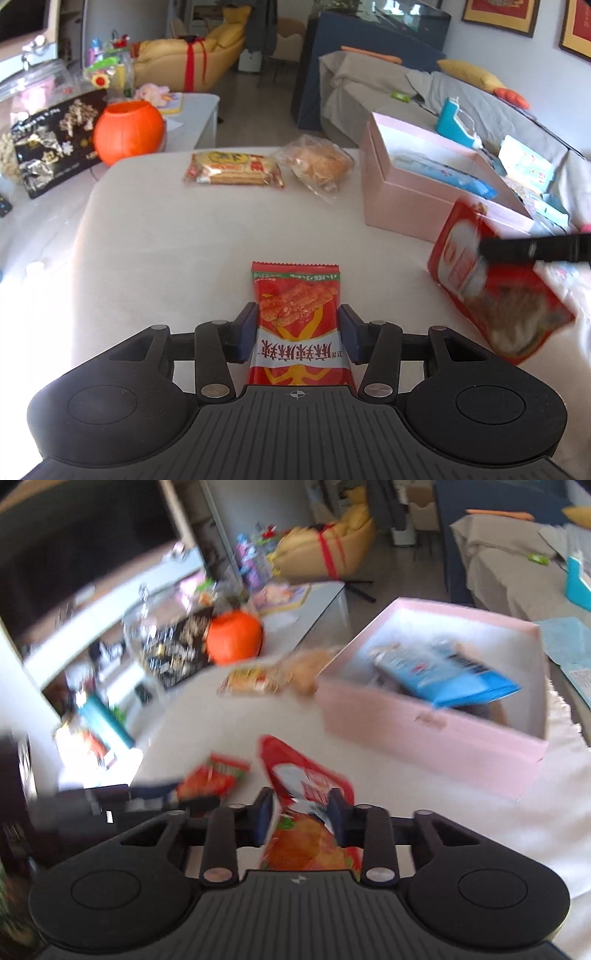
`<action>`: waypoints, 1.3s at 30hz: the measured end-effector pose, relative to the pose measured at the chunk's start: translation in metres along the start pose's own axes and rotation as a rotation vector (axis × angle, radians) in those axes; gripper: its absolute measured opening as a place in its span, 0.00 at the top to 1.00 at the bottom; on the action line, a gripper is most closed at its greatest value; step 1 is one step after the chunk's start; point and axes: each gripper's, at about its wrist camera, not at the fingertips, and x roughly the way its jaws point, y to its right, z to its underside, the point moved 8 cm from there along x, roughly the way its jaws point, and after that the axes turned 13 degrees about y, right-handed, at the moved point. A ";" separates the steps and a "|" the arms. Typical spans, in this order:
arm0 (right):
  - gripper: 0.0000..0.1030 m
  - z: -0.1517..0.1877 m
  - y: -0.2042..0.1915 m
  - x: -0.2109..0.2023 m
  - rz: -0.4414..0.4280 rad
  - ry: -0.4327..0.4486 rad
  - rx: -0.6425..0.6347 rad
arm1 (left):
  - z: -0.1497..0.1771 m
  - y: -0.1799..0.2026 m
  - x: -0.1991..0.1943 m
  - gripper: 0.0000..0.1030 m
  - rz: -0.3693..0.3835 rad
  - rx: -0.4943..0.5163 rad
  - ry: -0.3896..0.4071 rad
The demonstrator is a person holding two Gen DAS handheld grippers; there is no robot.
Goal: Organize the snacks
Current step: 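Lift the roast-duck packet off the table with the right gripper, then carry both red packets over the pink box and open both grippers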
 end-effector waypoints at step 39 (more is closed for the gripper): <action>0.39 0.055 0.032 0.009 0.218 -0.061 -0.223 | 0.009 0.019 0.005 0.49 0.034 0.053 0.044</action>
